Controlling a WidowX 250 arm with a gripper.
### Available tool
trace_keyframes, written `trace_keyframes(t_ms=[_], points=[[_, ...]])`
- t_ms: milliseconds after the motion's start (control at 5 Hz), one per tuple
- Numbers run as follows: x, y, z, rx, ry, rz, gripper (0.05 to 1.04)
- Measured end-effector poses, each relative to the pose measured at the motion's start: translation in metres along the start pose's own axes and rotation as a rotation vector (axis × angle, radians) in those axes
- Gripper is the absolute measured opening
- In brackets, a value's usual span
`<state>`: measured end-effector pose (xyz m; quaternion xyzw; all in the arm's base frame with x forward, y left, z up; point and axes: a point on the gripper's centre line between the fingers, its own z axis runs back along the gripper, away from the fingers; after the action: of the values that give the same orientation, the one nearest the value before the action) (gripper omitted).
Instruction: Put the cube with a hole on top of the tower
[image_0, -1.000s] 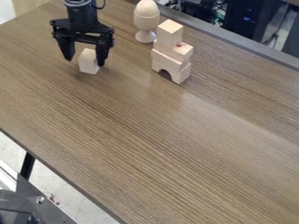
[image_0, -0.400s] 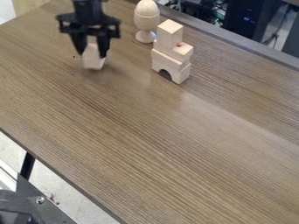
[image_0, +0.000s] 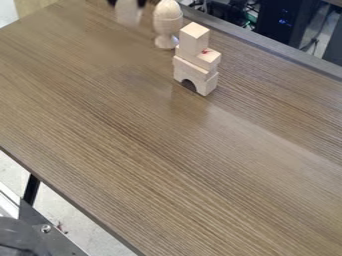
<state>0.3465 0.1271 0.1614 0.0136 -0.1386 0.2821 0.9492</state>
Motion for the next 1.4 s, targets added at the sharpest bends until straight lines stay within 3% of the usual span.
trace_keyframes(t_ms=[400, 600, 1000, 1400], points=[[0.008, -0.051, 0.054, -0.037, -0.051, 0.060, 0.532], [-0.003, -0.085, 0.058, -0.083, -0.031, 0.173, 0.532], [-0.019, -0.128, 0.042, -0.092, -0.006, 0.474, 0.532], [-0.030, -0.120, 0.019, -0.026, -0.017, 0.688, 0.531]])
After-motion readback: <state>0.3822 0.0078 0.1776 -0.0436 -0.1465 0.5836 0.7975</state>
